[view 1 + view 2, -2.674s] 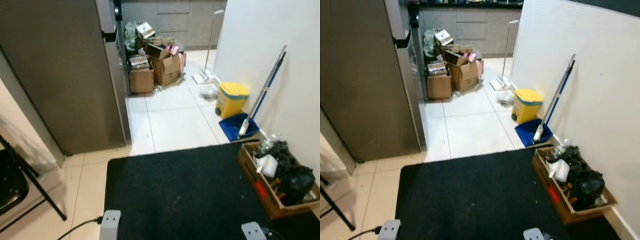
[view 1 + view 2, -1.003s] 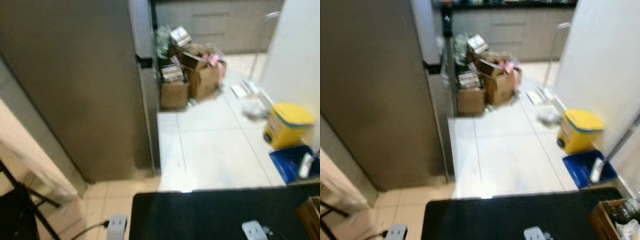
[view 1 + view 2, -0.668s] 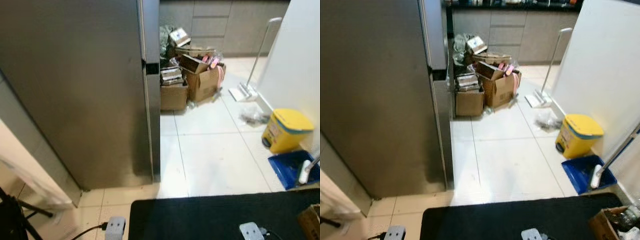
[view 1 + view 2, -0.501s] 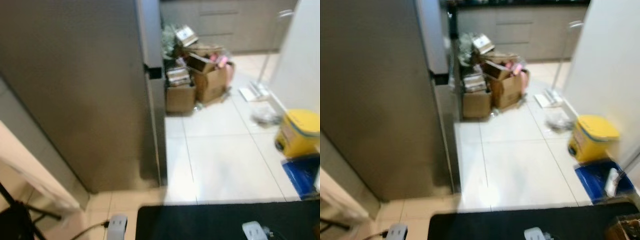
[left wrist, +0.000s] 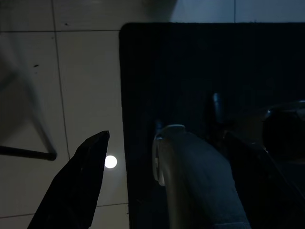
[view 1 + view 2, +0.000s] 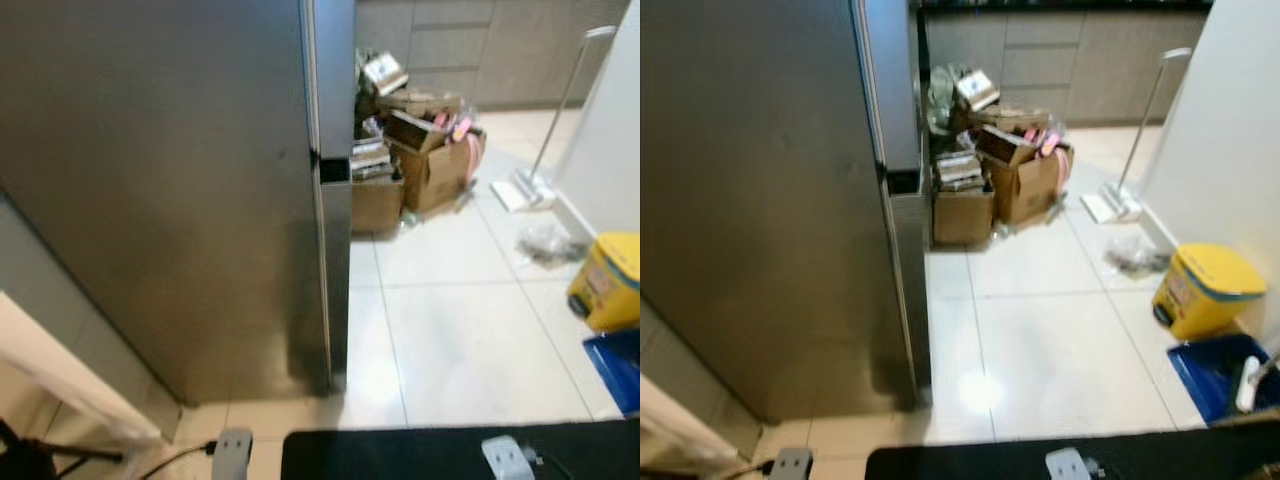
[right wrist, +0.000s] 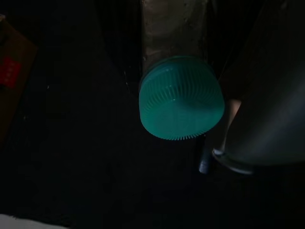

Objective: Restocking fridge

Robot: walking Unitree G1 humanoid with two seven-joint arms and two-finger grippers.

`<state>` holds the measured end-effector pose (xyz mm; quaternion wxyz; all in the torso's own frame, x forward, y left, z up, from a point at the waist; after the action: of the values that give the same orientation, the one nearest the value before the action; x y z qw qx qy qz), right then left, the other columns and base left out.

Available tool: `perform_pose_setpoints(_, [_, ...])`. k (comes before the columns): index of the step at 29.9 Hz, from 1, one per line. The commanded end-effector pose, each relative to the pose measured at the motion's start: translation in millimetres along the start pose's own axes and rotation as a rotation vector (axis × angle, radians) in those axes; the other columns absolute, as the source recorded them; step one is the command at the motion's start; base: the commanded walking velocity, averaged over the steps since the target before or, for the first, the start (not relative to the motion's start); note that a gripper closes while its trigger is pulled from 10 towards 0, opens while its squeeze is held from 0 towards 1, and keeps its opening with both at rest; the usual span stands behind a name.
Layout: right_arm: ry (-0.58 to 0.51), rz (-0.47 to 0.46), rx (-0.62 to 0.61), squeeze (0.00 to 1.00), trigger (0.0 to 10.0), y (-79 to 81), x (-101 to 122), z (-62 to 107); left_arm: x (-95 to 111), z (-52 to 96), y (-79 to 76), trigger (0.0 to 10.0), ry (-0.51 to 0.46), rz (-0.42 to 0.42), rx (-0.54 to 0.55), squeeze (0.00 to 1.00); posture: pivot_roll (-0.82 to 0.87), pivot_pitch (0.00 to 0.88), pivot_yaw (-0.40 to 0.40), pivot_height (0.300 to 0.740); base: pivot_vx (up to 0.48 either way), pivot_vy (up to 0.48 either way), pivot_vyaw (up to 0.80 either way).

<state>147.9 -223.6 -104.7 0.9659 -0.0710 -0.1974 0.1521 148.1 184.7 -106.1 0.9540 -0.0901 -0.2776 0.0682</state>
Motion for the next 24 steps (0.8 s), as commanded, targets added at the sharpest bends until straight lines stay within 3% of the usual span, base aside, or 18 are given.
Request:
perform_pose_setpoints(1, [0.019,-0.003,0.002,0.00,10.0,1.0,-6.7,0.6,-5.0,2.4,5.4,10.0,0.011,0.019,0.016,0.00,-0.04,0.000,-0.011,0.740,0.000,0.000,0.00])
perform_pose_setpoints(10, [0.019,-0.002,0.001,0.00,10.0,1.0,-6.4,0.5,-4.1,3.0,8.2,10.0,0.011,0.032,0.020,0.00,-0.04,0.000,-0.011,0.740,0.000,-0.027,0.00])
perform_pose_setpoints(24, [0.022,0.002,0.006,0.00,10.0,1.1,-8.7,0.8,-7.5,4.0,8.9,10.0,0.023,0.025,0.019,0.00,-0.04,0.000,-0.011,0.740,0.000,-0.438,0.00])
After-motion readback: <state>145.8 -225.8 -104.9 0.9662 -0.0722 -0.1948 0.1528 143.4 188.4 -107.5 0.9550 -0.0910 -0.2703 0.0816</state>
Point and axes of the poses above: a point about 5 cm out from each wrist's last joint towards the gripper, its own z axis pointing back from the gripper into the wrist, its own x axis along the axis of the wrist's last joint, y = z × x, the point moved 1 cm from there along -z, pointing out of the wrist towards the gripper, and after that the axes turned 6 degrees about z, right-handed, at the moved point
